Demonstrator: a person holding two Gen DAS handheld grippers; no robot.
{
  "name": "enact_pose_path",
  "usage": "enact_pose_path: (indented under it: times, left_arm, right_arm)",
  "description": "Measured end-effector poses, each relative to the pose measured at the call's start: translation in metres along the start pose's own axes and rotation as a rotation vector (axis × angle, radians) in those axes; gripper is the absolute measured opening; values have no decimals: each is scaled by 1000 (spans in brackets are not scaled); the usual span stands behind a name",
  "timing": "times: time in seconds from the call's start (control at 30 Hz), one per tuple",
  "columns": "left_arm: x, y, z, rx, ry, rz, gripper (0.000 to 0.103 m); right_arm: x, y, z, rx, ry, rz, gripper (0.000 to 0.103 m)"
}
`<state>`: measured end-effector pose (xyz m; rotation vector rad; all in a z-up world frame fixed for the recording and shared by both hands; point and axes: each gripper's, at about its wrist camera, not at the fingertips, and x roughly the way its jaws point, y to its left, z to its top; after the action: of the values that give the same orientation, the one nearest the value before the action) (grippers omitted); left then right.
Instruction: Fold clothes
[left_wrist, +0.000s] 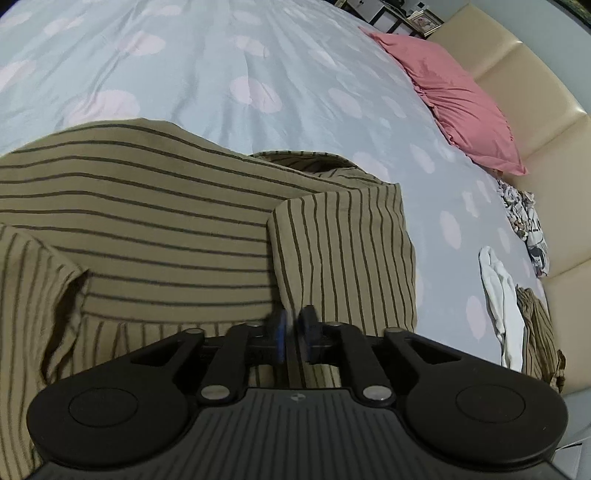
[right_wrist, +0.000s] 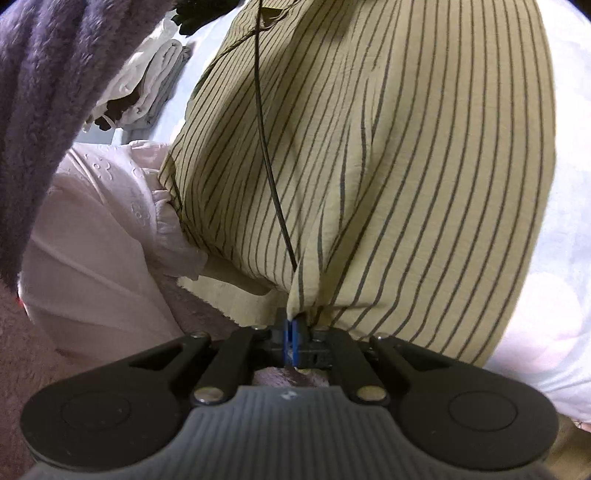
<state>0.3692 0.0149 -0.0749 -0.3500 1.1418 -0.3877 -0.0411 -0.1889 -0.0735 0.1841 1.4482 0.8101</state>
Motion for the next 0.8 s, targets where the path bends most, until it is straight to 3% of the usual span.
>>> enact_pose_path:
  times: [0.07, 0.23, 0.33, 0.4, 0.5, 0.63, 0.8]
  left_arm:
    - [-12, -2, -6, 21, -12, 5, 19]
    - [-47, -7, -33, 77, 2, 13, 24]
    - [-69, -8, -56, 117, 7, 22, 24]
    - [-83, -9, -74, 134, 17, 17, 25]
    - [-100, -13, -105, 162, 21, 14, 27]
    - [-120, -23, -153, 199, 39, -4, 41]
    - [-139, -37, -223, 229, 96, -38, 44]
  right_arm:
    - [4, 2, -1, -3, -8, 8, 7]
    - [13, 6, -12, -4, -21, 32, 11]
    - [6, 6, -22, -5, -38, 18, 31]
    - [-2, 6, -29, -17, -55, 8, 34]
    - [-19, -2, -39, -22, -90, -45, 35]
    - [-37, -24, -53, -17, -117, -144, 36]
    - [-32, -58, -69, 23, -102, -251, 38]
